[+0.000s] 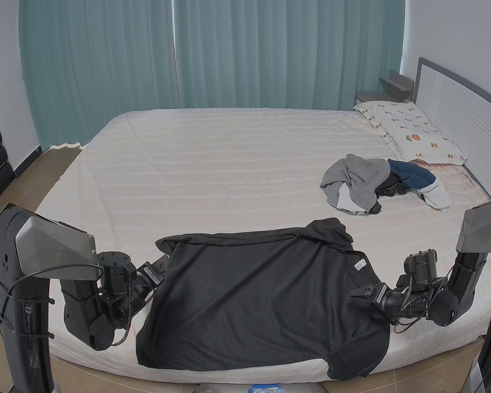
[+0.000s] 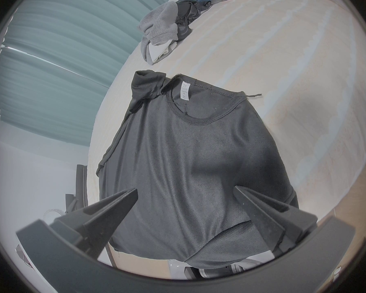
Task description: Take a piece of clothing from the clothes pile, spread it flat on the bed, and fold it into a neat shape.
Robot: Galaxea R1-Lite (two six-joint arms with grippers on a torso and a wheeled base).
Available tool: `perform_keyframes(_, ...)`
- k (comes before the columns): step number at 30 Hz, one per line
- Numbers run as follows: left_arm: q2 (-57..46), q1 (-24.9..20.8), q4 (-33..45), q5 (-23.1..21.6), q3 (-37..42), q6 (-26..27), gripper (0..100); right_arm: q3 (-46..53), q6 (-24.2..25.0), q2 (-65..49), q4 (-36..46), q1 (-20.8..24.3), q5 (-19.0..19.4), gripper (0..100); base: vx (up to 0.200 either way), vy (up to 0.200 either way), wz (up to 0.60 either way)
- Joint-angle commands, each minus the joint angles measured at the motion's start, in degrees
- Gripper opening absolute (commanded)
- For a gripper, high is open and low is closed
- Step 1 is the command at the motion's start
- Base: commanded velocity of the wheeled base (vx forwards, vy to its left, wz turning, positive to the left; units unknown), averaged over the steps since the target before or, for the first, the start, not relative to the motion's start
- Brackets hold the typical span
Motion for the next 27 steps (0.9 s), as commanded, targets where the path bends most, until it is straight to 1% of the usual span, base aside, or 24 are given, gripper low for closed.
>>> perform_keyframes(1,2.55,1.57,6.93,-1.48,-11.95,3.29,100,0.46,-0.13,0.14,-0.04,0.11,0.01,100,0.0,0.0,0.0)
perform_keyframes(4,3.69,1.66,14.48,-2.19,-19.77,3.29,100,0.46,-0.22,0.49,-0.04,0.46,-0.08,100,0.0,0.0,0.0)
perform_keyframes(5,3.69,1.66,14.48,-2.19,-19.77,3.29,100,0.46,-0.22,0.49,-0.04,0.46,-0.08,100,0.0,0.0,0.0)
perform_keyframes(6,4.31,1.83,20.11,-3.07,-25.13,3.29,100,0.46,-0.22,0.49,-0.04,0.73,-0.08,100,0.0,0.0,0.0)
perform_keyframes(7,4.49,2.36,23.8,-4.12,-28.29,3.2,100,0.46,-0.3,0.75,-0.04,0.9,-0.16,100,0.0,0.0,0.0)
perform_keyframes(8,4.49,2.71,26.09,-4.65,-29.96,3.02,100,0.46,-0.3,0.84,-0.04,0.99,-0.25,100,0.0,0.0,0.0)
perform_keyframes(9,4.49,2.71,26.09,-4.65,-29.96,3.02,100,0.46,-0.3,0.84,-0.04,0.99,-0.25,100,0.0,0.0,0.0)
perform_keyframes(10,4.57,3.5,35.23,-6.41,-36.55,2.58,100,0.55,-0.48,1.11,-0.04,1.25,-0.51,100,0.0,0.0,0.0)
perform_keyframes(12,5.19,4.03,40.32,-7.37,-41.74,1.62,100,0.55,-0.48,1.28,-0.13,1.25,-0.51,100,0.0,0.0,0.0)
perform_keyframes(13,5.28,4.12,40.68,-7.46,-42.18,1.53,100,0.55,-0.48,1.28,-0.13,1.25,-0.51,100,0.0,0.0,0.0)
perform_keyframes(14,7.47,4.65,43.49,-8.25,-47.01,0.39,100,0.55,-0.48,1.28,-0.13,1.25,-0.51,100,0.0,0.0,0.0)
perform_keyframes(17,11.25,5.61,47.35,-8.25,-52.99,0.47,100,0.55,-0.57,1.28,-0.13,1.25,-0.51,100,0.0,0.0,0.0)
perform_keyframes(20,12.84,6.23,52.19,-8.6,-55.19,-0.58,100,0.46,-0.57,1.28,-0.13,1.34,-0.51,100,0.0,0.0,0.0)
perform_keyframes(27,14.07,6.4,52.45,-8.6,-55.01,-0.67,100,0.55,-0.57,1.55,-0.13,1.87,-0.78,100,0.0,0.0,0.0)
